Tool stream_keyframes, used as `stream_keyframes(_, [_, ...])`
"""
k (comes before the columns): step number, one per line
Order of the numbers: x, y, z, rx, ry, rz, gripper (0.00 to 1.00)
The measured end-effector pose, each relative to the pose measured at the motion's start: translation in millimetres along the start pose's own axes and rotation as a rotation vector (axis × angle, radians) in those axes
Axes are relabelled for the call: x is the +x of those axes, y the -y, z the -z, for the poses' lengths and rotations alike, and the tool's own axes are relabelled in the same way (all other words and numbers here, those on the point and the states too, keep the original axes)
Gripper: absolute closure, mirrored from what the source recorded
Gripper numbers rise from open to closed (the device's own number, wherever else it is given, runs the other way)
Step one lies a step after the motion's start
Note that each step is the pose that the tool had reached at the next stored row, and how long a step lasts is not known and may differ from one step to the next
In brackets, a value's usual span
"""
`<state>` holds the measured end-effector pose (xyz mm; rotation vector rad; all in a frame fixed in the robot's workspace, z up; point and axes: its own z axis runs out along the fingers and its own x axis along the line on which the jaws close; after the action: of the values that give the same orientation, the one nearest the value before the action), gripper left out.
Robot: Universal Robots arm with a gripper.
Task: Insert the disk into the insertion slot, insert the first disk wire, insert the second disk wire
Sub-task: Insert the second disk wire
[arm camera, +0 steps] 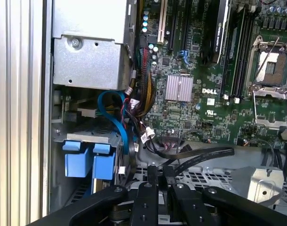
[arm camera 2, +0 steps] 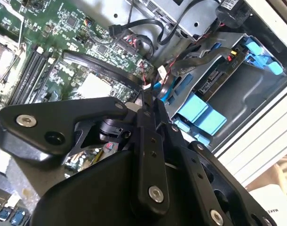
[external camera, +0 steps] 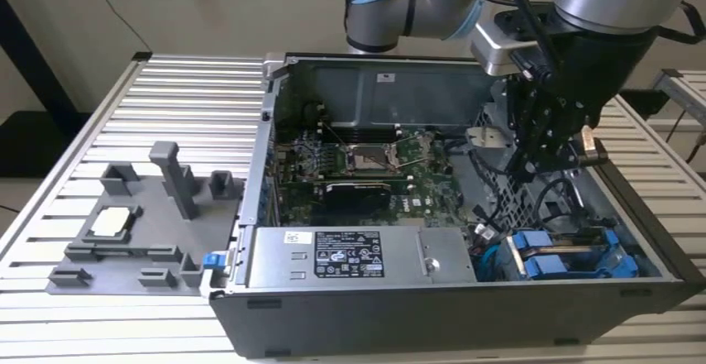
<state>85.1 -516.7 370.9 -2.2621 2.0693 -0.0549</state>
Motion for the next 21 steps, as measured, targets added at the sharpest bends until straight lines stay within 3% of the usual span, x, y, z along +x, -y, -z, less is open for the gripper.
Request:
stream_keyframes(7, [0.4,0.0,0.1,0.0000,-0.0002,0.000,0.84])
stream_keyframes(18, [29.1,5.3,-1.1,-0.0137,0.0012,0.000,0.84])
stream_keyframes(21, [35.4,8.8,-1.6,-0.0223,0.0021,-0.001,0.84])
